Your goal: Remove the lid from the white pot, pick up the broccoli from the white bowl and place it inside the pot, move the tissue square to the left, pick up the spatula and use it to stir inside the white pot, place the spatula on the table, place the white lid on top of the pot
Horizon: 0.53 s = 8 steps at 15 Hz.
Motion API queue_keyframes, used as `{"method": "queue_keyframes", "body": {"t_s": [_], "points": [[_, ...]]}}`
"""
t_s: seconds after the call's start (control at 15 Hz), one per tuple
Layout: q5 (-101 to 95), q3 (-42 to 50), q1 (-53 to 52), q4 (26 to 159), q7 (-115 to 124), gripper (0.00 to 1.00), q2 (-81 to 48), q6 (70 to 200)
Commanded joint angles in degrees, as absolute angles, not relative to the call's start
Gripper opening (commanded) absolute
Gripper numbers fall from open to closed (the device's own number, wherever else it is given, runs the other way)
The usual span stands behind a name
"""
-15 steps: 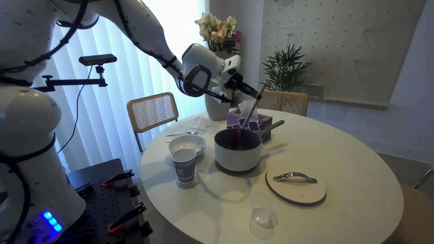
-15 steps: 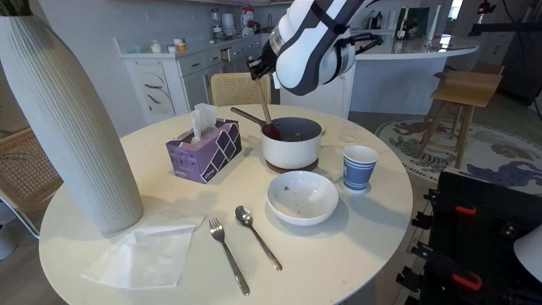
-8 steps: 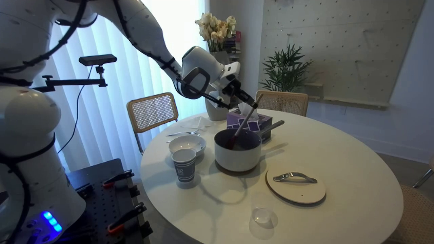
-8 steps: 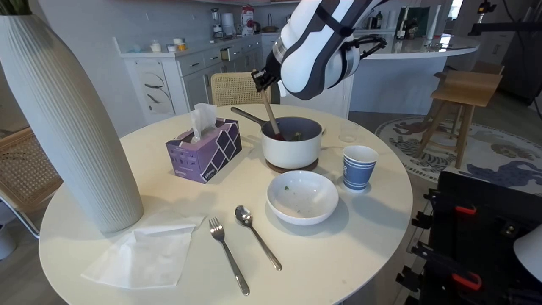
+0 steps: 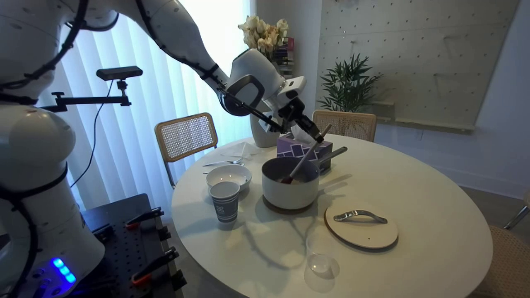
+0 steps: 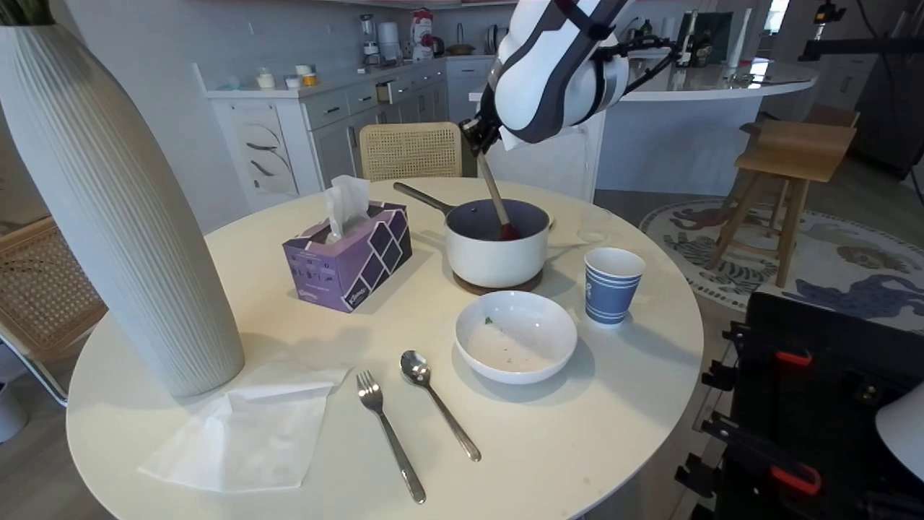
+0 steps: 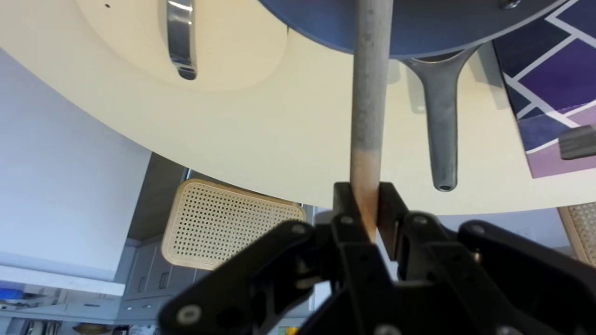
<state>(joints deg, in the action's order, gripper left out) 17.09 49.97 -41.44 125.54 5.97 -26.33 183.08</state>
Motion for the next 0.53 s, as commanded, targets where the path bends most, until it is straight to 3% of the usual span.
{"method": "queue_keyframes", "body": {"t_s": [0.0,0.47], "points": [[16.38,54.2,-43.64,126.78,5.46,0.04,-27.47,183.31],[18.14,51.11,-42.04,127.41,7.27,0.04,-31.58,196.98]]}}
